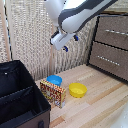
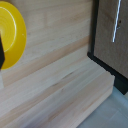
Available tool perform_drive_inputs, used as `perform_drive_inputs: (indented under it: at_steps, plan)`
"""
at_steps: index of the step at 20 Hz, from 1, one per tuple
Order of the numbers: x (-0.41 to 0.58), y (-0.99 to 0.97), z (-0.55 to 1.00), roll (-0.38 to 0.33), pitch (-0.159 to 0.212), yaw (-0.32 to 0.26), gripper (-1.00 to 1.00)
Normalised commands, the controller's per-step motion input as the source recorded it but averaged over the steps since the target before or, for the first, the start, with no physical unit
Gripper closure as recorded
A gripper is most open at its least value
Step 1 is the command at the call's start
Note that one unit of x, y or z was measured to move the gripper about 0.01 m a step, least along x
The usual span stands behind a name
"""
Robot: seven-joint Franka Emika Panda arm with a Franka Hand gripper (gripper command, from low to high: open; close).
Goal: Kindly move your gripper toward the top drawer's handle. With caution, hold the handle robustly using your gripper and pull open the top drawer. Let the handle go. Relocate your gripper to the bowl placed in the background. Gently hold the bowl using your gripper. Bring the gripper and the bowl to the ajar drawer. Softly release the bowl into it.
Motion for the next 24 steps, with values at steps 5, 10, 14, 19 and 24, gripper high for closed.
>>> perform_drive_inputs:
  at_steps: [5,10,14,19,24]
  plan:
    - [0.000,-0.18,0.07,-0.297,-0.024,0.135,-1.00]
    - [0.000,-0.27,0.08,-0.274,-0.043,0.128,-1.00]
    - [0.007,-0.34,0.05,-0.279,-0.042,0.084,-1.00]
    - [0.002,-0.48,0.03,-0.269,-0.046,0.050,-1.00]
    - [0.000,-0.58,0.05,-0.249,-0.050,0.037,-1.00]
